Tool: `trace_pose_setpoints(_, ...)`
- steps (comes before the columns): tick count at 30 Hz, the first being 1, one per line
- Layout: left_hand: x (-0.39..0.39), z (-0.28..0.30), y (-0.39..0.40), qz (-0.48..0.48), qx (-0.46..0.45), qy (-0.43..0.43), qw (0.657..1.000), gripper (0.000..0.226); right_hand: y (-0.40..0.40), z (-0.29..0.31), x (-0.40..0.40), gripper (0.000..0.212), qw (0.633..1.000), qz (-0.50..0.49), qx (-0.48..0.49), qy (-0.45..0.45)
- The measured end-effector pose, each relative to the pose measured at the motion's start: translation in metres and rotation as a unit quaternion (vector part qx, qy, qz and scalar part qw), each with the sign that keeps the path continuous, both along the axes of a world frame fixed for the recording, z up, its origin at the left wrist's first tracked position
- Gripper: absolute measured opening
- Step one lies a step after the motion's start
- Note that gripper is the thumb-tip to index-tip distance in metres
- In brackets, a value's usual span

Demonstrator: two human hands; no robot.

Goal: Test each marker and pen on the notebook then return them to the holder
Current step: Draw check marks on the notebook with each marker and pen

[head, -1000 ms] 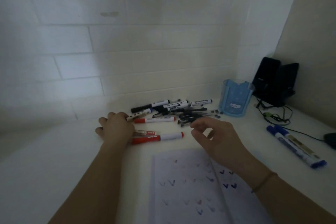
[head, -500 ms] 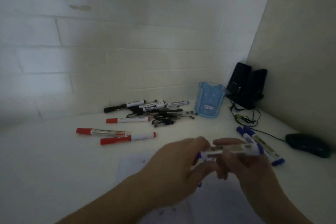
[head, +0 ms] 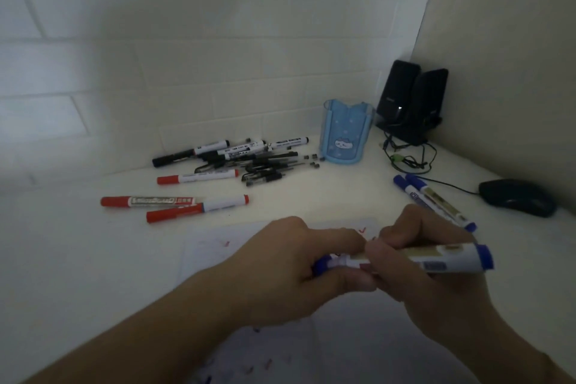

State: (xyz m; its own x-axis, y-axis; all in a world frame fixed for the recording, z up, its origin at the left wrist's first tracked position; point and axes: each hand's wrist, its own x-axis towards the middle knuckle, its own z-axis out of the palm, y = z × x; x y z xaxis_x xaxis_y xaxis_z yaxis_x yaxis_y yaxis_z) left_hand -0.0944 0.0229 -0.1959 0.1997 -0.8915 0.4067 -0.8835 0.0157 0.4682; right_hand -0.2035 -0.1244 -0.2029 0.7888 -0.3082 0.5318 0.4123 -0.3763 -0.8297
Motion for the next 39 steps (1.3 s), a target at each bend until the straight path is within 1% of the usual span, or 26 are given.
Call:
trace_pose_setpoints(3, 0.013, -0.007, 0.005, 0.049, 0.026, 0.049, 0.997, 0.031, -0.012, 0.002, 0.000, 0.024, 0.998, 0.011, 0.068, -0.009)
trace_pose_setpoints(4, 0.019, -0.010, 0.007, 0.072, 0.018, 0.064, 0.995, 0.031, -0.019, 0.002, 0.001, 0.027, 0.997, 0.019, 0.081, -0.007)
trace_pose_setpoints(6, 0.032, -0.017, 0.011, 0.121, -0.007, 0.067, 0.990, 0.030, -0.028, 0.003, 0.004, 0.042, 0.995, 0.028, 0.088, 0.046)
trace_pose_setpoints(7, 0.036, -0.020, 0.012, 0.145, -0.011, 0.061, 0.988, 0.029, -0.031, 0.001, 0.006, 0.046, 0.994, 0.008, 0.077, 0.082)
trace_pose_setpoints(8, 0.039, -0.022, 0.011, 0.163, -0.011, 0.056, 0.985, 0.028, -0.031, -0.003, 0.009, 0.046, 0.991, -0.019, 0.059, 0.116)
trace_pose_setpoints(10, 0.041, -0.026, 0.009, 0.180, -0.006, 0.055, 0.982, 0.023, -0.029, -0.011, 0.016, 0.033, 0.984, -0.051, 0.050, 0.164)
trace_pose_setpoints(12, 0.040, -0.028, 0.008, 0.188, -0.001, 0.045, 0.981, 0.019, -0.026, -0.019, 0.020, 0.030, 0.980, -0.061, 0.045, 0.183)
trace_pose_setpoints(17, 0.037, -0.029, 0.008, 0.197, 0.021, 0.045, 0.979, 0.014, -0.022, -0.021, 0.021, 0.027, 0.971, -0.086, -0.060, 0.216)
trace_pose_setpoints(20, 0.035, -0.027, 0.007, 0.190, 0.032, 0.061, 0.979, 0.016, -0.021, -0.020, 0.021, 0.025, 0.962, -0.089, -0.091, 0.243)
trace_pose_setpoints(22, 0.036, -0.026, 0.007, 0.182, 0.036, 0.075, 0.980, 0.021, -0.023, -0.019, 0.020, 0.026, 0.961, -0.087, -0.096, 0.246)
trace_pose_setpoints(26, 0.037, -0.028, 0.007, 0.180, 0.031, 0.039, 0.982, 0.018, -0.026, -0.018, 0.020, 0.031, 0.964, -0.121, -0.076, 0.224)
trace_pose_setpoints(29, 0.039, -0.028, 0.005, 0.178, 0.025, 0.010, 0.984, 0.018, -0.025, -0.015, 0.019, 0.030, 0.976, -0.116, 0.008, 0.183)
trace_pose_setpoints(31, 0.040, -0.028, 0.005, 0.169, 0.030, 0.007, 0.985, 0.018, -0.026, -0.009, 0.015, 0.027, 0.983, -0.089, 0.037, 0.158)
trace_pose_setpoints(36, 0.039, -0.029, 0.004, 0.152, 0.031, 0.006, 0.988, 0.018, -0.029, -0.007, 0.010, 0.013, 0.985, 0.012, 0.011, 0.173)
trace_pose_setpoints(37, 0.039, -0.029, 0.004, 0.152, 0.032, 0.009, 0.988, 0.019, -0.030, -0.008, 0.010, 0.012, 0.984, 0.015, 0.009, 0.176)
trace_pose_setpoints(39, 0.040, -0.029, 0.004, 0.152, 0.034, 0.010, 0.988, 0.020, -0.033, -0.012, 0.012, 0.019, 0.984, -0.008, -0.006, 0.180)
